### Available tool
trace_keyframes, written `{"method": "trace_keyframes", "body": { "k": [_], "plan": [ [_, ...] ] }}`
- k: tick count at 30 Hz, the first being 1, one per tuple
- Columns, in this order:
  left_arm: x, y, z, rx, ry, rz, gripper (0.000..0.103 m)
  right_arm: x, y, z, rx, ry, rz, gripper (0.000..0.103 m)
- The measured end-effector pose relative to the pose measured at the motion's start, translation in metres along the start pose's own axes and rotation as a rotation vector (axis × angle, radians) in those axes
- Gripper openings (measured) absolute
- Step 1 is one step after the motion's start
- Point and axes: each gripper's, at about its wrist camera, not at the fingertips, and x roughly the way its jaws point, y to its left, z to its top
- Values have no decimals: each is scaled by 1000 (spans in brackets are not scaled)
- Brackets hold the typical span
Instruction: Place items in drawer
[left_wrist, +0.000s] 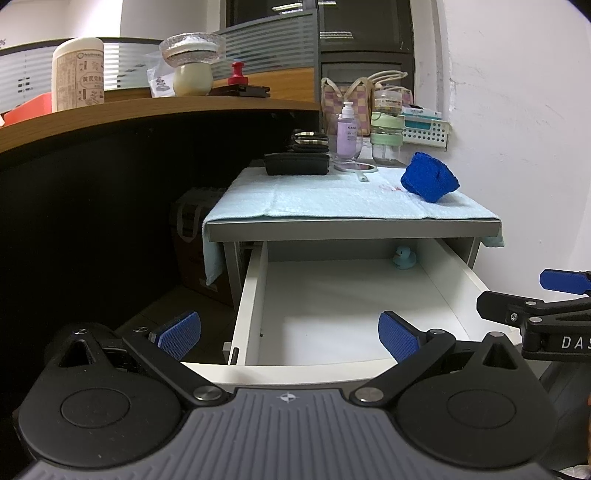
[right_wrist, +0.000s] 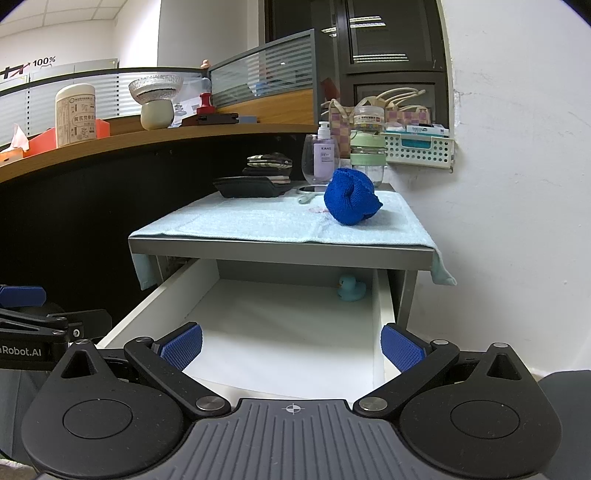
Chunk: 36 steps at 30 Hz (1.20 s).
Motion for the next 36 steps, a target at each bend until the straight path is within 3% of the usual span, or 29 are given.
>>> {"method": "trace_keyframes", "body": {
  "k": [23, 36],
  "plan": [
    [2, 1, 6, 16, -17, -15, 103, 1, -6, 5, 11, -14, -2, 103],
    [41, 4, 45, 16, -5, -14, 103, 32, -36, 33, 37, 23, -12, 103]
  ]
}}
